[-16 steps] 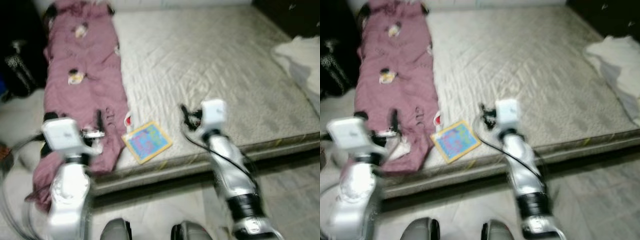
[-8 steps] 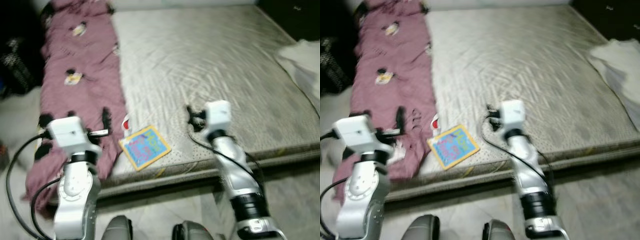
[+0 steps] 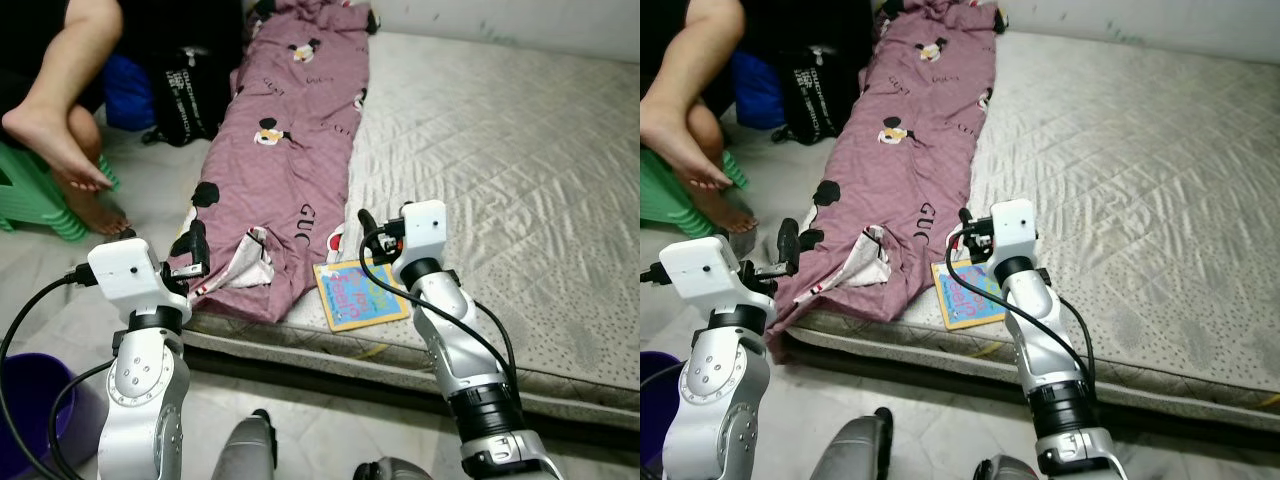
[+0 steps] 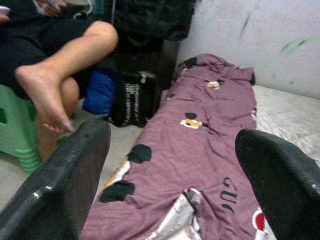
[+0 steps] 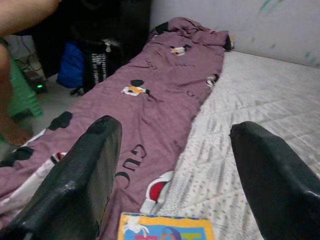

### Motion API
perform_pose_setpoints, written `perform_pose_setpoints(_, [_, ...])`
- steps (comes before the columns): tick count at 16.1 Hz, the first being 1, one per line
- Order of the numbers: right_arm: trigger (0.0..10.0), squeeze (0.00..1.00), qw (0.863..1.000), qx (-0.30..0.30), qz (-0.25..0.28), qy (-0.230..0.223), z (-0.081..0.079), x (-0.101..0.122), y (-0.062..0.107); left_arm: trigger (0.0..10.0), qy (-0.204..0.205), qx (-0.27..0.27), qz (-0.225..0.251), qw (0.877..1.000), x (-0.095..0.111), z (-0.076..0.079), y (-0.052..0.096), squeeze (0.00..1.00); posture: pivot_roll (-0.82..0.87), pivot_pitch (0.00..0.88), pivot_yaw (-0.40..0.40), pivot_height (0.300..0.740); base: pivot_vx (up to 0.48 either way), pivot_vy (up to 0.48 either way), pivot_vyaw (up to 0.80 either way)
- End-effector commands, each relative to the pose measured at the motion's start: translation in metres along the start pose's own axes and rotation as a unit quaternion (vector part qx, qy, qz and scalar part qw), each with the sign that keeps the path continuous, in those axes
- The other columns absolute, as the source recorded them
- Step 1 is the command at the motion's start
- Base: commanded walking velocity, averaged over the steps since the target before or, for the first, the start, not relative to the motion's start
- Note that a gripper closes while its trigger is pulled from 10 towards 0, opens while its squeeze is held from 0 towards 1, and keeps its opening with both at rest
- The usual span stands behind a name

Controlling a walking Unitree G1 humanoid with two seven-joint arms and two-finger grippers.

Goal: Clean up the room

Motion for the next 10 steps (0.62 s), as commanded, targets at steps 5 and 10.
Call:
perform_pose_setpoints(5, [10.0, 0.0, 1.0, -0.018, -0.013, -0.018, 0.007, -0.0047, 0.0016, 10.0, 0.008, -0.001, -0.01, 1.0, -0.0028, 0.0009, 0.0005, 0.0, 0.13, 0.134, -0.034, 0.74, 0.0, 0.0, -0.26])
perform_pose_setpoints(10, [10.0, 0.0, 1.0, -0.019, -0.012, -0.015, 0.0079, -0.0047, 0.0013, 10.0, 0.012, -0.002, -0.01, 1.0, -0.0028, 0.0018, 0.001, 0.0, 0.13, 0.132, -0.036, 0.74, 0.0, 0.0, -0.8])
Point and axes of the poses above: a point about 5 cm out from each wrist's last joint towards the gripper, its own y axis pointing back from the gripper into the wrist, its own x axis along the axis of the wrist's last joint, z = x × y, the point moved 1 cm from there along -y, pointing out of the wrist towards the gripper, and after that the axes turned 8 degrees about -y, right-handed, at the moved point
